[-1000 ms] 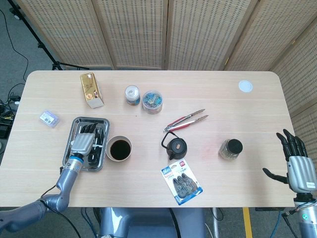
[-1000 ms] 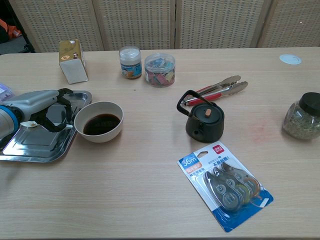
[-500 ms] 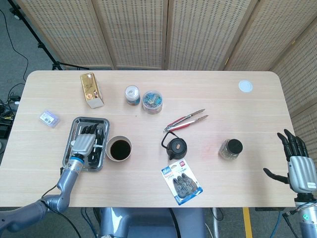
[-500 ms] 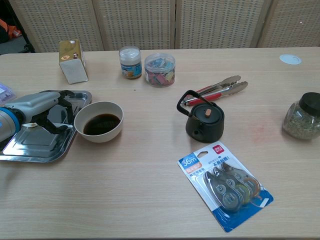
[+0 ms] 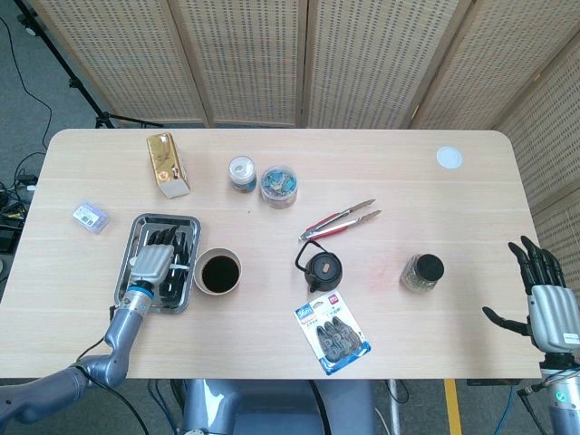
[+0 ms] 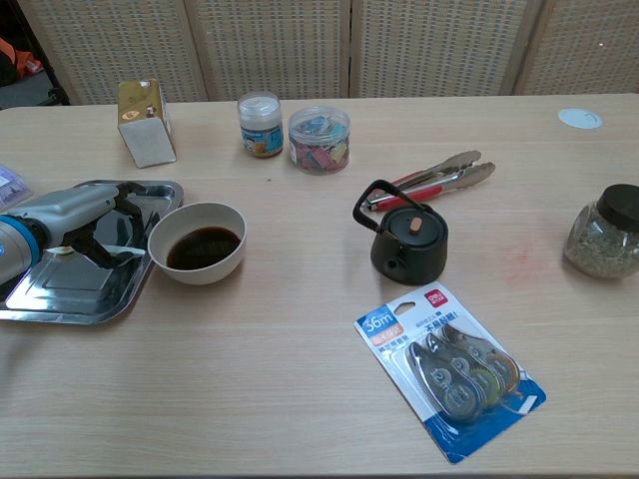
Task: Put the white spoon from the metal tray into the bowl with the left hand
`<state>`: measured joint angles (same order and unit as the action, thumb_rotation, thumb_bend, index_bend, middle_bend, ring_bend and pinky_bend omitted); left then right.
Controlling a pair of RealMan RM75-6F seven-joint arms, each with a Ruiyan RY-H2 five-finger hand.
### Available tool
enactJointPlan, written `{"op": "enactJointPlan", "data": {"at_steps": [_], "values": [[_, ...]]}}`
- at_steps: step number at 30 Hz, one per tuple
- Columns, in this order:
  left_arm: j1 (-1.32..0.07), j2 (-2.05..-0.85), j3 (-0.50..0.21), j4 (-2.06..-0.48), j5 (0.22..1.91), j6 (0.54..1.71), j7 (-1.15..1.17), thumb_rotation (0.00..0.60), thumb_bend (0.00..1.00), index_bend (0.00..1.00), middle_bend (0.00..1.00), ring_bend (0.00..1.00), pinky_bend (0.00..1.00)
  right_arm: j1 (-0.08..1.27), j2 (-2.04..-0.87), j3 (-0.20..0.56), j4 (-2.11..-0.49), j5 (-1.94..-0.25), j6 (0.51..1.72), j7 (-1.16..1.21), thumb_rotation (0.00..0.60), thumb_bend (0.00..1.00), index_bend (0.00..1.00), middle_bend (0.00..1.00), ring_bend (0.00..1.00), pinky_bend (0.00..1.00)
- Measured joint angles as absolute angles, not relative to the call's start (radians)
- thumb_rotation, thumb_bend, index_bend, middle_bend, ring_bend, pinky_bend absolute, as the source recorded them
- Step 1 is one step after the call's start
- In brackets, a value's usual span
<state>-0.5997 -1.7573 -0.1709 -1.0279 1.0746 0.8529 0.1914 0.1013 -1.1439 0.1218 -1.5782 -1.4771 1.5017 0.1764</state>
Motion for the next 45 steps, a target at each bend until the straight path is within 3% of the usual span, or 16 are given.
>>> {"op": "enactJointPlan", "data": {"at_steps": [20,35,45], "values": [[-0.597,-1.752,-0.179,-1.038,1.069,0.861,0.183,0.600,0.41,0.62,0.00,0.00,0.00,0.101,-1.140,0.121,-1.577,-1.477,1.499,0.188,0.600,0.03,0.00,0.00,0.00,0.00],[-0.565,-1.627,-0.203,-1.247,1.094,0.927,0.121,0.600,0.41,0.64,0.00,0.00,0.00,0.101,-1.140,0.117,-1.578,-1.480,1.494,0.194,0.600,0.03,0.00,0.00,0.00,0.00],[-0.532,-1.530,-0.213,-1.387,1.211,0.964,-0.135,0.600,0.43,0.65,0.00,0.00,0.00,0.101,-1.143,0.114,-1.579,-1.487,1.496,0.192,0.600,0.02,0.00,0.00,0.00,0.00]]}}
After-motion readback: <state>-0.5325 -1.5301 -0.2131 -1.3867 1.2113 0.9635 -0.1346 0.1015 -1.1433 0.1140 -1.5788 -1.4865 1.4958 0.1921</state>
